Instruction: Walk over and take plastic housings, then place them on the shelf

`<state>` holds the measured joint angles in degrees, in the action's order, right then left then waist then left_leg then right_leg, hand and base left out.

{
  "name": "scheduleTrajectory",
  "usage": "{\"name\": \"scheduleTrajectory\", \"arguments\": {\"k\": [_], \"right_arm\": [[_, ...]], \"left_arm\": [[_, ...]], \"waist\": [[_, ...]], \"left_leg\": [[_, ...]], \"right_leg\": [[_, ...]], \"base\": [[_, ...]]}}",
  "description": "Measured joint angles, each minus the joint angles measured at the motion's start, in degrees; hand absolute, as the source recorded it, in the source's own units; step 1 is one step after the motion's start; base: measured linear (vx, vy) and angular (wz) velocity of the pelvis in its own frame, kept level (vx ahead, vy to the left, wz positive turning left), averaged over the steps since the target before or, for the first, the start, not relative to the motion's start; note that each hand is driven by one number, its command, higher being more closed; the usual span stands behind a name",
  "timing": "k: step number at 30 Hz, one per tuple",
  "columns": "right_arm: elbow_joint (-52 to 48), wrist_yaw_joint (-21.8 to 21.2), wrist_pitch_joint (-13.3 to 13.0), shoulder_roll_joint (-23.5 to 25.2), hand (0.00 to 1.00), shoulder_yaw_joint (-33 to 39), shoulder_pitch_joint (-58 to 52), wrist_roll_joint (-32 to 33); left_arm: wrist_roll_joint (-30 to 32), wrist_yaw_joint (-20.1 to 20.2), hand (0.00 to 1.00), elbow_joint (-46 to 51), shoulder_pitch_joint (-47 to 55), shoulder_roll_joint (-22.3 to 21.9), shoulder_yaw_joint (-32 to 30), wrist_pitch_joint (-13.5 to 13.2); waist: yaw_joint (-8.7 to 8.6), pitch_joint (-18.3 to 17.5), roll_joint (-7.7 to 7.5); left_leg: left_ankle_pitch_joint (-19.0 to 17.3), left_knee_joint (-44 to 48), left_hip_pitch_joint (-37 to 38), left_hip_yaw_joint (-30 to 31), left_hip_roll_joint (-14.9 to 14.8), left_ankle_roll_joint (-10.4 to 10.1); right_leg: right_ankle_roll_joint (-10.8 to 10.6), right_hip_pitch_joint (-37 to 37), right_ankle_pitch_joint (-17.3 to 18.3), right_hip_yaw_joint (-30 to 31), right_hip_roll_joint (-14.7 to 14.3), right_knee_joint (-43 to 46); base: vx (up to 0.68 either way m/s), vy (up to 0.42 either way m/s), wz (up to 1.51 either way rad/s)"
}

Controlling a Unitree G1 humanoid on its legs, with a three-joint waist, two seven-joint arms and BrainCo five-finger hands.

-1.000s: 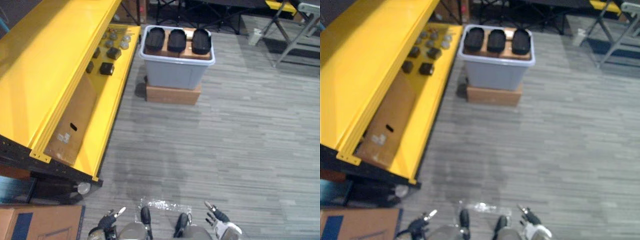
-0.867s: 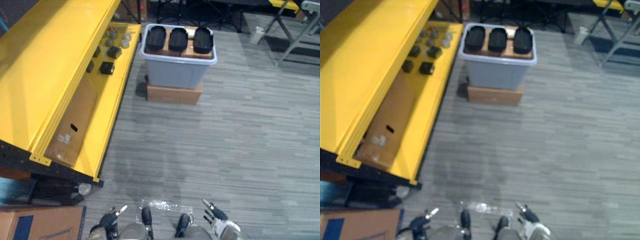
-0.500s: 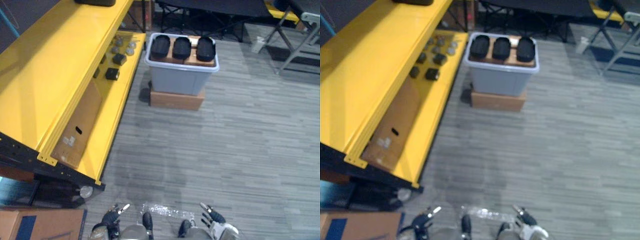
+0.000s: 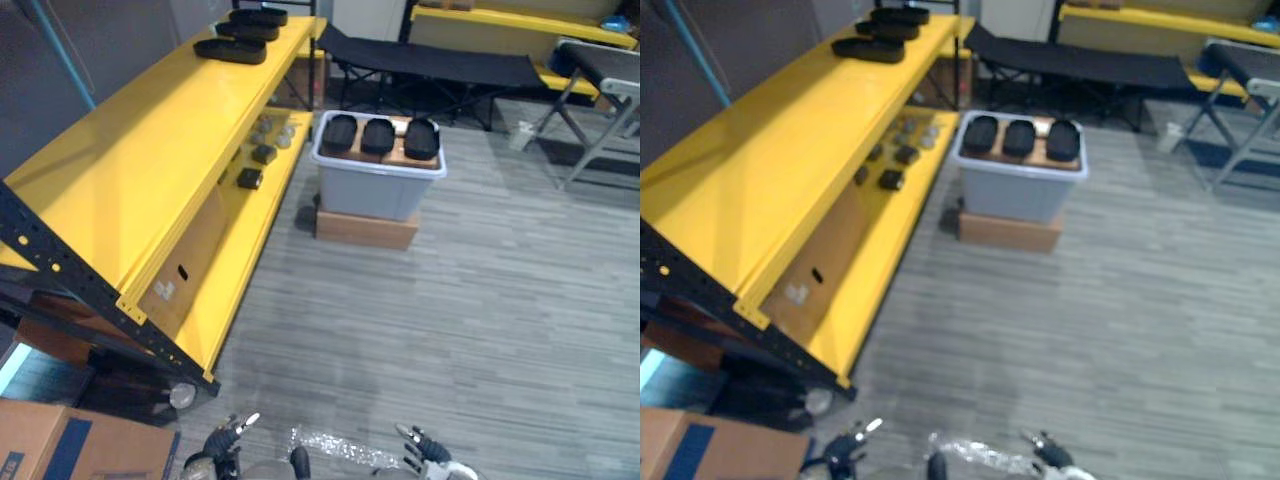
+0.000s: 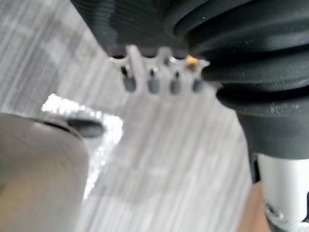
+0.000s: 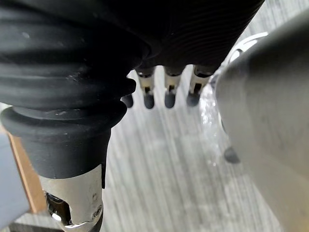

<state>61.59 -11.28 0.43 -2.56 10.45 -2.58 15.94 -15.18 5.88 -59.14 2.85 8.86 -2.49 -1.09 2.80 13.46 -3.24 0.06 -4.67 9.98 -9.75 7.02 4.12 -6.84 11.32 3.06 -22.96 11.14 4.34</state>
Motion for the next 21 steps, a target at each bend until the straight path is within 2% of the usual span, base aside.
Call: {"name": "scheduleTrajectory", "arguments": {"k": [6, 10, 12, 13, 14, 15, 16, 17, 18, 20, 21], "right_arm": [[0.13, 0.35, 1.95, -0.05, 0.00, 0.24, -0.16, 0.14], [0.00, 1.45, 2.92, -0.05, 0.00, 1.75, -0.62, 1.85], [-0.19, 1.47, 3.45, -0.17, 0.00, 3.68, -1.14, 4.48], [-0.21, 1.45, 3.73, -0.31, 0.00, 4.55, -1.17, 4.84], [-0.17, 1.37, 3.89, -0.35, 0.00, 5.25, -1.29, 5.10], [-0.23, 0.96, 3.99, -0.33, 0.00, 6.15, -1.41, 5.58], [-0.51, 0.12, 3.99, -0.05, 0.00, 7.15, -1.41, 5.80], [-0.61, -0.33, 3.99, 0.29, 0.00, 8.26, -1.44, 5.76], [-0.81, -1.03, 3.98, 0.94, 0.00, 10.90, -2.25, 5.68], [-1.08, -1.44, 4.95, 1.09, 0.00, 12.01, -5.06, 4.02], [-0.63, -1.76, 6.58, 1.91, 0.00, 12.85, -8.68, 2.29]], "left_arm": [[0.50, -0.01, 0.00, -0.14, 2.15, 1.17, 0.95, 0.00], [1.99, -0.17, 0.00, -0.38, 3.19, 2.13, 0.87, 0.12], [2.91, -0.67, 0.00, -0.38, 3.32, 2.43, 0.30, 0.32], [2.92, -0.79, 0.00, -0.35, 3.21, 2.29, 0.20, 0.37], [3.01, -0.82, 0.00, -0.33, 3.00, 1.98, 0.16, 0.46], [3.33, -0.87, 0.00, -0.33, 2.61, 1.71, -0.23, 0.76], [4.61, -0.98, 0.00, -0.35, 1.64, 1.87, -0.72, 1.29], [4.88, -1.11, 0.00, -0.33, 1.04, 1.79, -1.40, 1.32], [5.15, -1.16, 0.00, -0.30, 0.36, 1.44, -2.13, 1.32], [4.88, -1.23, 0.00, -0.07, -0.71, 0.68, -3.44, 1.24], [4.22, -1.30, 0.00, 1.23, -1.23, -0.56, -3.78, 0.98]], "waist": [[-0.06, -0.44, -0.71], [0.11, -0.51, -1.42], [-0.39, 0.03, -1.86], [-0.45, 0.33, -1.35], [-0.46, 0.78, -0.64], [-0.56, 0.81, -0.04], [-0.56, 1.00, 0.22], [-0.51, 1.05, 0.13], [-0.61, 1.16, -0.31], [-0.57, 1.01, -0.61], [-0.53, 1.01, -0.59]], "left_leg": [[-0.51, -0.23, 0.37, -0.98, -0.02, 0.25], [-2.16, 0.20, 0.67, -2.90, -0.04, 1.91], [-5.64, 4.58, -0.84, -3.83, -1.31, 2.81], [-7.18, 6.76, -1.35, -4.46, -2.80, 2.99], [-8.29, 8.49, -1.99, -5.00, -4.20, 2.86], [-10.20, 11.74, -3.50, -5.49, -6.79, 2.44], [-12.25, 15.29, -5.20, -6.14, -9.89, 1.69], [-13.39, 17.27, -6.06, -6.41, -11.50, 0.98], [-14.85, 19.29, -6.05, -6.74, -12.68, -0.77], [-16.19, 20.70, -5.72, -6.59, -12.42, -2.24], [-17.28, 21.19, -4.40, -6.32, -11.53, -3.09]], "right_leg": [[0.05, 0.30, -0.07, 0.97, -0.19, -0.93], [-1.15, -1.81, 1.01, 2.51, 1.12, 3.17], [-1.49, -2.90, 0.17, 3.57, 0.94, 5.58], [-0.95, -4.57, -0.83, 4.31, 0.18, 8.18], [-0.05, -5.63, -0.26, 4.42, -0.64, 8.55], [0.98, -7.24, 0.60, 4.38, -2.66, 7.67], [0.95, -9.56, 0.57, 4.30, -4.85, 6.51], [0.64, -11.30, 0.34, 4.23, -5.77, 5.60], [0.04, -13.28, -0.27, 4.20, -6.14, 4.36], [0.04, -14.51, -0.37, 4.35, -5.34, 4.53], [0.26, -15.41, -0.29, 4.49, -4.42, 6.10]], "base": [[0.00, -0.001, -0.07], [0.02, 0.038, -0.25], [0.05, 0.049, -0.28], [0.06, 0.053, -0.29], [0.08, 0.060, -0.37], [0.11, 0.049, -0.45], [0.13, 0.042, -0.47], [0.19, 0.040, -0.42], [0.17, 0.034, -0.21], [0.22, -0.004, 0.09], [0.26, -0.049, 0.22]]}}
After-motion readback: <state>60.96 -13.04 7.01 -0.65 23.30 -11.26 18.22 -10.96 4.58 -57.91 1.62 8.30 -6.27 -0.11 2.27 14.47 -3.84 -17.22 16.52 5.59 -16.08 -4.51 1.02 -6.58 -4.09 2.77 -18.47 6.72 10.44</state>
